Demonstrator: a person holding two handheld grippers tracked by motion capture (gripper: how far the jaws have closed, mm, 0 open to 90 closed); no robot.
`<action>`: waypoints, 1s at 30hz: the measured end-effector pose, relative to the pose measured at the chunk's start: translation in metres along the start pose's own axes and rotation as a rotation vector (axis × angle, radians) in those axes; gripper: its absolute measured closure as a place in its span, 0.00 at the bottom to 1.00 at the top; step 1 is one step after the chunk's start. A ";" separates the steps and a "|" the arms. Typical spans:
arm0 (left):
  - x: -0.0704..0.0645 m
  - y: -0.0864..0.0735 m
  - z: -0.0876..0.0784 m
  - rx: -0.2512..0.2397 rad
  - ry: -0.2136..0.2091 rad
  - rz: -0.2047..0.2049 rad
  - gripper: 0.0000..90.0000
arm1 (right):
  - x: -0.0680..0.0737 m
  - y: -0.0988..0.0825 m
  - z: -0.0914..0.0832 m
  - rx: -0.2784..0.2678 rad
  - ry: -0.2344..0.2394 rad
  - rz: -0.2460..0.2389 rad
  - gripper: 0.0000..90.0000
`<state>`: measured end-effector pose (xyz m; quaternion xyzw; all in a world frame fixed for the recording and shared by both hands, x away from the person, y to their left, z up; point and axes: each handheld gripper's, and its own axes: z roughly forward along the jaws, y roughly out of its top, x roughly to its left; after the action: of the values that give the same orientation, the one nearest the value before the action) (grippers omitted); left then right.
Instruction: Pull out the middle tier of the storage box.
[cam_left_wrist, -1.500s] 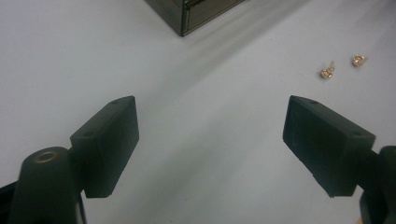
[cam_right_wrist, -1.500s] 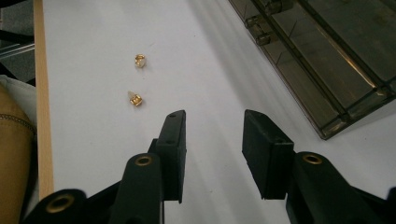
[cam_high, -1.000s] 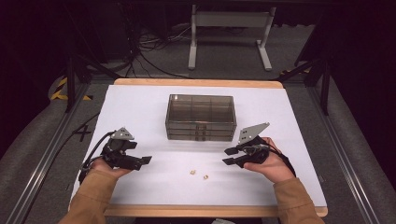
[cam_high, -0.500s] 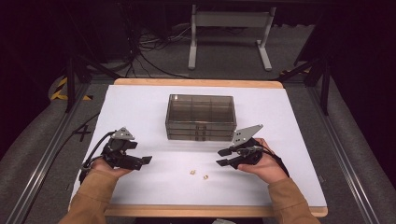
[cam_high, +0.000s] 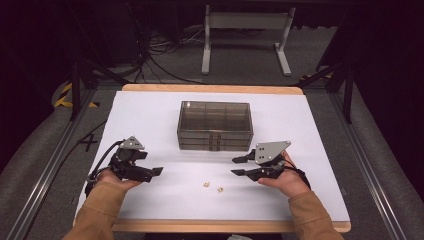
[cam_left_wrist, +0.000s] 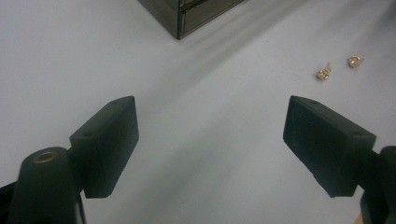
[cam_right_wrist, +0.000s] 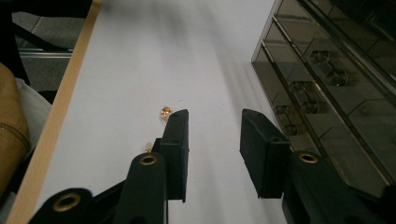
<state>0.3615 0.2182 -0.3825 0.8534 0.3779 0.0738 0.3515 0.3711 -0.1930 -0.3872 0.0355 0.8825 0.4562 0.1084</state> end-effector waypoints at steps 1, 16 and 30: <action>0.000 0.000 -0.001 0.002 0.001 0.001 0.21 | 0.000 -0.001 0.000 -0.002 -0.007 -0.014 0.70; 0.001 0.000 -0.002 -0.005 -0.004 -0.001 0.21 | 0.008 -0.002 0.002 0.002 -0.152 -0.195 0.73; 0.001 0.002 -0.002 -0.008 -0.004 -0.004 0.21 | 0.019 0.004 0.003 0.083 -0.324 -0.298 0.75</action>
<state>0.3626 0.2196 -0.3801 0.8513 0.3786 0.0731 0.3557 0.3535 -0.1858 -0.3887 -0.0181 0.8670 0.3869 0.3135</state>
